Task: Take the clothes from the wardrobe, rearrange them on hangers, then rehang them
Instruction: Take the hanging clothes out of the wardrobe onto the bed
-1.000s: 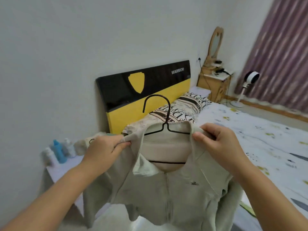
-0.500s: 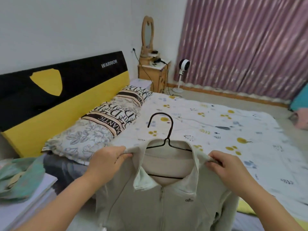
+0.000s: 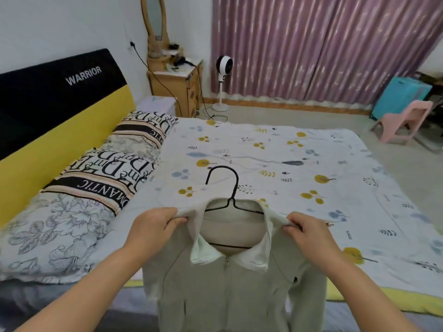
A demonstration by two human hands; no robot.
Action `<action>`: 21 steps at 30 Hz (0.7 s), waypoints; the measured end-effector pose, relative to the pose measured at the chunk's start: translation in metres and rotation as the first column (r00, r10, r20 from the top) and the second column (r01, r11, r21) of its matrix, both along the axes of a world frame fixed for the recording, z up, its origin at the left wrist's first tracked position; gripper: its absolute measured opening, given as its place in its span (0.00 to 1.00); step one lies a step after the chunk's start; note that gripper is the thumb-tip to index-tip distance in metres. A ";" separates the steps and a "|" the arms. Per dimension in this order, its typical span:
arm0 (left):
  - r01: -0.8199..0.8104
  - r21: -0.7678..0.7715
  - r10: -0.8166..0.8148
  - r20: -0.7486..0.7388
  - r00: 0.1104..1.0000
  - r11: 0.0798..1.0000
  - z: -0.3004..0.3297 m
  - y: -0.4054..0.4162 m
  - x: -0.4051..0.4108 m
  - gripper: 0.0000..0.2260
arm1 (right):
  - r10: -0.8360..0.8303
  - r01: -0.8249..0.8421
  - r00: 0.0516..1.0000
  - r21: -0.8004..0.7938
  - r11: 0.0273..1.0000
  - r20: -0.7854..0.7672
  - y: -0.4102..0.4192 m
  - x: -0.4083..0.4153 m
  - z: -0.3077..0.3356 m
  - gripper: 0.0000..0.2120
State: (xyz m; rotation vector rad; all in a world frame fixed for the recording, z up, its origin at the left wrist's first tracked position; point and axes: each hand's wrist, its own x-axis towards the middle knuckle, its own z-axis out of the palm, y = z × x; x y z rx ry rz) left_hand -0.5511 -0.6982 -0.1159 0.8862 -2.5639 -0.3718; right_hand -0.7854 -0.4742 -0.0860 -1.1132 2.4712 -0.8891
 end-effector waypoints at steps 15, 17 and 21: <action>-0.072 0.113 0.053 0.163 0.985 0.991 -0.084 -0.181 -0.137 0.20 | -0.145 0.141 0.987 0.056 0.988 0.068 -0.193 -0.117 -0.091 0.08; -0.113 0.104 0.094 0.172 0.981 0.988 -0.099 -0.195 -0.154 0.19 | -0.166 0.164 0.984 0.037 0.986 0.070 -0.215 -0.135 -0.111 0.07; -0.225 0.077 0.205 0.208 0.956 0.971 -0.151 -0.217 -0.187 0.12 | -0.186 0.182 0.977 0.043 0.982 0.101 -0.259 -0.173 -0.168 0.07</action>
